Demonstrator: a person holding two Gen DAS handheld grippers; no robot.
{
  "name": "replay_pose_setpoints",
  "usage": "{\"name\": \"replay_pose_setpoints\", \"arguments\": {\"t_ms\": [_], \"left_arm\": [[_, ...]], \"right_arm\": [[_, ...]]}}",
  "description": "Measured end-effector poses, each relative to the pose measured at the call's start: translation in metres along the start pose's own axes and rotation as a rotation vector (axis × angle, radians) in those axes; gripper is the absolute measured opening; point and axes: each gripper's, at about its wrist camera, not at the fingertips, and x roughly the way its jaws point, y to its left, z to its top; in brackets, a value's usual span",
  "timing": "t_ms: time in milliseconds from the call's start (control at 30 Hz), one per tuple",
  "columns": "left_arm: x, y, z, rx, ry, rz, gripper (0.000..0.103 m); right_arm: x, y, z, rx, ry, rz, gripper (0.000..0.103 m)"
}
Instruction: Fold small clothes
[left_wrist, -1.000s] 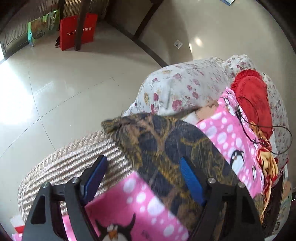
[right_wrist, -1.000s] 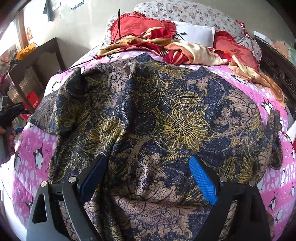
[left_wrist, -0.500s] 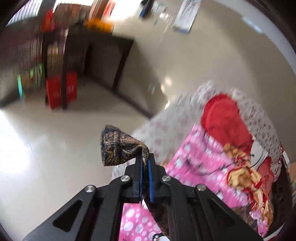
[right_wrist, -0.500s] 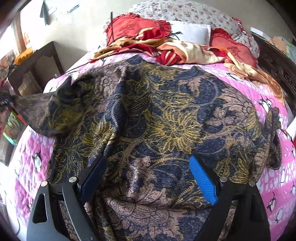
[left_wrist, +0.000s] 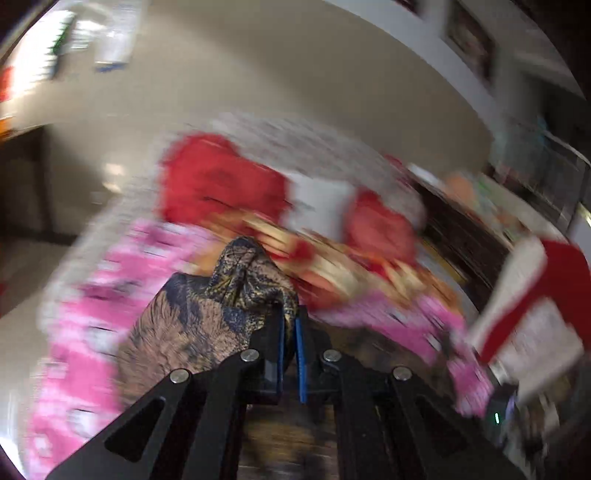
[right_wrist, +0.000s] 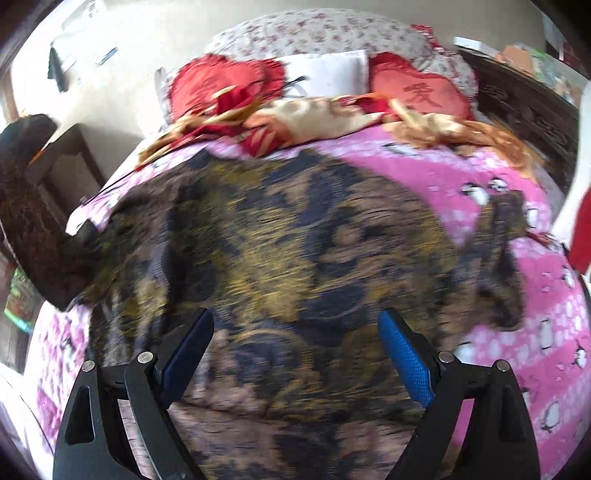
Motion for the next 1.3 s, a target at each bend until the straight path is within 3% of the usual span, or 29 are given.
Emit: {"name": "replay_pose_setpoints", "arguments": {"t_ms": [133, 300, 400, 433, 533, 600, 700, 933, 967, 1000, 1033, 1067, 1167, 1300], "left_arm": [[0.068, -0.067, -0.048, 0.062, 0.127, -0.077, 0.005], [0.139, -0.102, -0.107, 0.120, 0.276, -0.108, 0.007], [0.142, -0.098, -0.129, 0.100, 0.357, -0.154, 0.037], [0.139, -0.093, -0.131, 0.076, 0.369, -0.172, 0.051], [0.100, -0.072, -0.126, 0.052, 0.291, -0.176, 0.070], [0.063, -0.052, -0.118, 0.068, 0.221, -0.121, 0.082], [0.025, -0.014, -0.112, 0.053, 0.162, -0.024, 0.085], [-0.014, 0.078, -0.129, -0.063, 0.177, 0.174, 0.085], [-0.016, 0.088, -0.135, -0.079, 0.187, 0.199, 0.085], [-0.017, 0.093, -0.138, -0.089, 0.192, 0.214, 0.085], [-0.020, 0.101, -0.142, -0.101, 0.198, 0.228, 0.085], [-0.022, 0.106, -0.147, -0.104, 0.206, 0.235, 0.085], [-0.018, 0.113, -0.160, -0.076, 0.241, 0.278, 0.085], [0.007, 0.113, -0.178, -0.021, 0.306, 0.318, 0.085]], "right_arm": [[-0.002, -0.039, 0.006, 0.071, -0.004, -0.042, 0.088], [-0.002, -0.073, 0.007, 0.134, 0.003, -0.060, 0.088], [-0.004, -0.082, 0.010, 0.146, -0.004, -0.062, 0.088], [-0.005, -0.084, 0.012, 0.152, -0.010, -0.056, 0.088], [-0.005, -0.082, 0.019, 0.161, -0.021, 0.007, 0.088], [-0.004, -0.071, 0.025, 0.141, -0.020, 0.055, 0.088], [0.002, -0.046, 0.037, 0.075, -0.030, 0.115, 0.088], [0.044, 0.015, 0.056, -0.040, 0.034, 0.183, 0.088], [0.052, 0.020, 0.057, -0.050, 0.058, 0.181, 0.085], [0.064, 0.025, 0.057, -0.072, 0.096, 0.185, 0.057], [0.068, 0.026, 0.057, -0.085, 0.110, 0.194, 0.002], [0.065, 0.022, 0.057, -0.077, 0.103, 0.185, 0.006], [0.027, -0.013, 0.061, 0.006, -0.058, 0.125, 0.002], [0.011, -0.056, 0.058, 0.057, -0.079, -0.032, 0.002]]}}
